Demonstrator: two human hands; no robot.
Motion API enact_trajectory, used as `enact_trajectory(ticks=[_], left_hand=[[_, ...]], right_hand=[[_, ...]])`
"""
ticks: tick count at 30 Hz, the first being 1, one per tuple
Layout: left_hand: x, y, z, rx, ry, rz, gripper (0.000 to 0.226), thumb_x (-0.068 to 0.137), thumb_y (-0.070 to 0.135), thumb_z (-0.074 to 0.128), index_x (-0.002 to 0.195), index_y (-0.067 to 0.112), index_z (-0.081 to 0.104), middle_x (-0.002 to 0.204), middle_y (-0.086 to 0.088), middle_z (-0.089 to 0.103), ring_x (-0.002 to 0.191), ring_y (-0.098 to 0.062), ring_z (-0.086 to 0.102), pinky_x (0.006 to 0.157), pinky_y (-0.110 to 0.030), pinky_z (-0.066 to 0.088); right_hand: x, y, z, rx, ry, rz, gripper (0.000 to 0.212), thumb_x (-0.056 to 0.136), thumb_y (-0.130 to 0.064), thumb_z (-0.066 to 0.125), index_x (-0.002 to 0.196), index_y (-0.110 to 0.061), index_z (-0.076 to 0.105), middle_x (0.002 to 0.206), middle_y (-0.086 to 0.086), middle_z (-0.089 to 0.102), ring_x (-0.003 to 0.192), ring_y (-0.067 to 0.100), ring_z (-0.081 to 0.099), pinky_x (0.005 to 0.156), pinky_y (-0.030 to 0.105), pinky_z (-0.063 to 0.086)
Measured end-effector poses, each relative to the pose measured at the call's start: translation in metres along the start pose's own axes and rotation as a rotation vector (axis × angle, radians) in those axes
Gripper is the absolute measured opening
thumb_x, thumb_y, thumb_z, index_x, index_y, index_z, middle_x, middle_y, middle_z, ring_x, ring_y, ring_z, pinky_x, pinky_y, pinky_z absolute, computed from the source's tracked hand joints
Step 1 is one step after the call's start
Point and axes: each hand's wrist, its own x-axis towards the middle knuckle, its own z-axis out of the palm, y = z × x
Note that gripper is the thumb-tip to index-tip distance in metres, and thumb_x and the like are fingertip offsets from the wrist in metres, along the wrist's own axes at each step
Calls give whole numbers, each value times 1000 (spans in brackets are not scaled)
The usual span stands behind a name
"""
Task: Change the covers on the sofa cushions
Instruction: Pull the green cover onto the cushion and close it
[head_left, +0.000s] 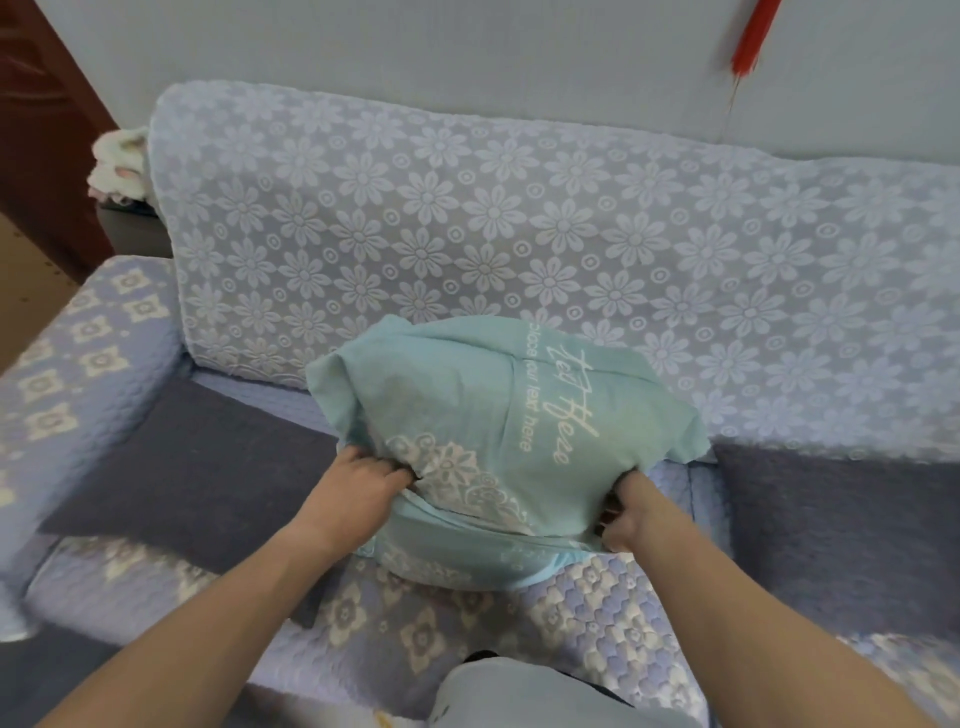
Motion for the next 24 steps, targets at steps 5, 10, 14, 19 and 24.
enact_trajectory(ticks=[5,10,14,19,24], left_hand=[[-9,-13,-16,-91,-271,36,43,85,25,49,119,42,69,104,6,77,89,-25,72,78,-34,53],[0,16,-36,-126,-662,-49,54,101,25,41,154,35,36,159,-2,39,143,-30,40,117,-38,32],[1,21,-32,-152,-559,-143,46,98,35,42,143,29,51,151,-6,50,135,-34,47,111,-40,40],[-6,16,-17,-212,-449,-297,55,91,58,31,123,28,65,126,-3,68,111,-27,63,91,-35,53],[-9,2,-14,-236,-410,-484,52,98,65,33,129,34,61,130,-1,66,113,-26,63,87,-34,53]], right_hand=[[22,5,-15,347,-142,42,44,60,-17,78,104,-19,77,111,-1,74,116,22,62,107,61,38],[5,12,-4,100,-90,138,31,77,-46,70,90,-18,77,85,5,78,74,31,74,72,61,56],[6,9,-9,148,-99,104,12,83,-29,68,82,-18,71,69,2,74,52,22,70,51,40,58],[20,3,-20,289,-153,121,27,77,-16,58,101,-27,65,108,-5,70,107,22,64,102,56,43],[-9,-4,-23,285,-235,107,37,88,-4,49,56,1,68,63,14,69,84,32,58,109,67,28]])
